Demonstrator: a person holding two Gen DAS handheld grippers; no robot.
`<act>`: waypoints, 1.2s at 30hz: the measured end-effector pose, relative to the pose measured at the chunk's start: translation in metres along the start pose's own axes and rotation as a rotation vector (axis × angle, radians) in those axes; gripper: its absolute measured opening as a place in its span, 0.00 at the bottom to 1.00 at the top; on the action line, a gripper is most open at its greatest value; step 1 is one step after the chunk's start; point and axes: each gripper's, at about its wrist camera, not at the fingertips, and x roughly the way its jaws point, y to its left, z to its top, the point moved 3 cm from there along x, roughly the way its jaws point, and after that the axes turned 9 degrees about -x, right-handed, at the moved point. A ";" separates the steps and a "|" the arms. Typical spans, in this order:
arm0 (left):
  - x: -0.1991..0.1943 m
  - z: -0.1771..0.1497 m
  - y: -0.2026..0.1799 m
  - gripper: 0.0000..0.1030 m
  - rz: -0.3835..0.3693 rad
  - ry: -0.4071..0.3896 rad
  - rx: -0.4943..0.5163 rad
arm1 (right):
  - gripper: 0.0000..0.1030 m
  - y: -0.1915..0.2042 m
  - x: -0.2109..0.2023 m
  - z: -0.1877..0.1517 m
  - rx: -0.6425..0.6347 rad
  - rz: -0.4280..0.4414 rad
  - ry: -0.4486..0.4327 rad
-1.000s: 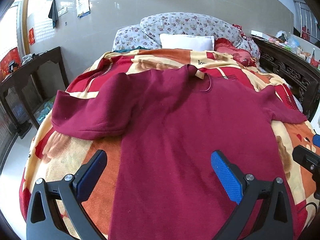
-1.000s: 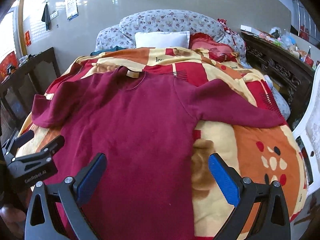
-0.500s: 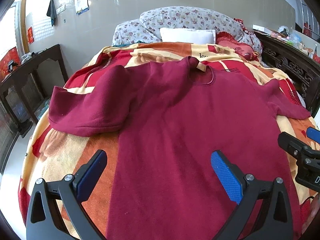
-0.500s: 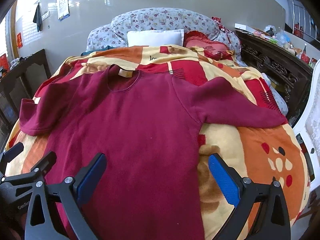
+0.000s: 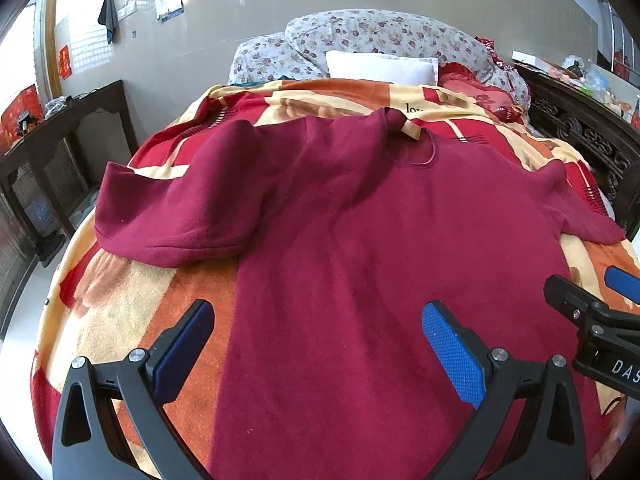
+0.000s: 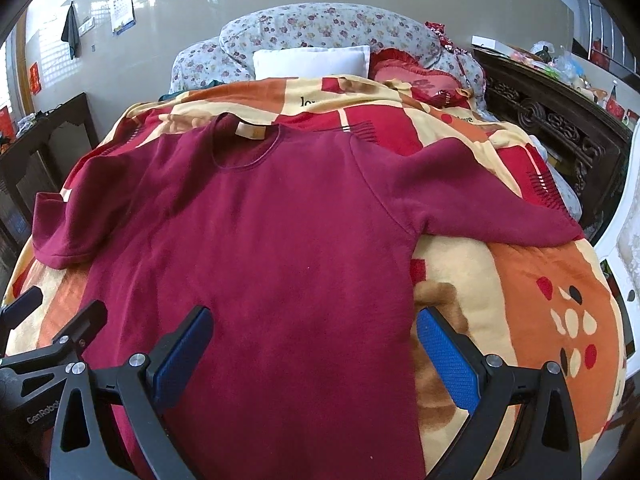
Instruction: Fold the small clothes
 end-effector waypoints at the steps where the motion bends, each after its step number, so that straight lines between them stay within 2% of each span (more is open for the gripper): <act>1: 0.001 0.000 0.000 1.00 0.001 0.002 0.001 | 1.00 0.000 0.001 0.000 0.005 -0.001 0.000; 36: 0.031 -0.005 0.017 1.00 0.018 0.060 -0.035 | 1.00 0.025 0.043 -0.004 -0.016 0.024 0.086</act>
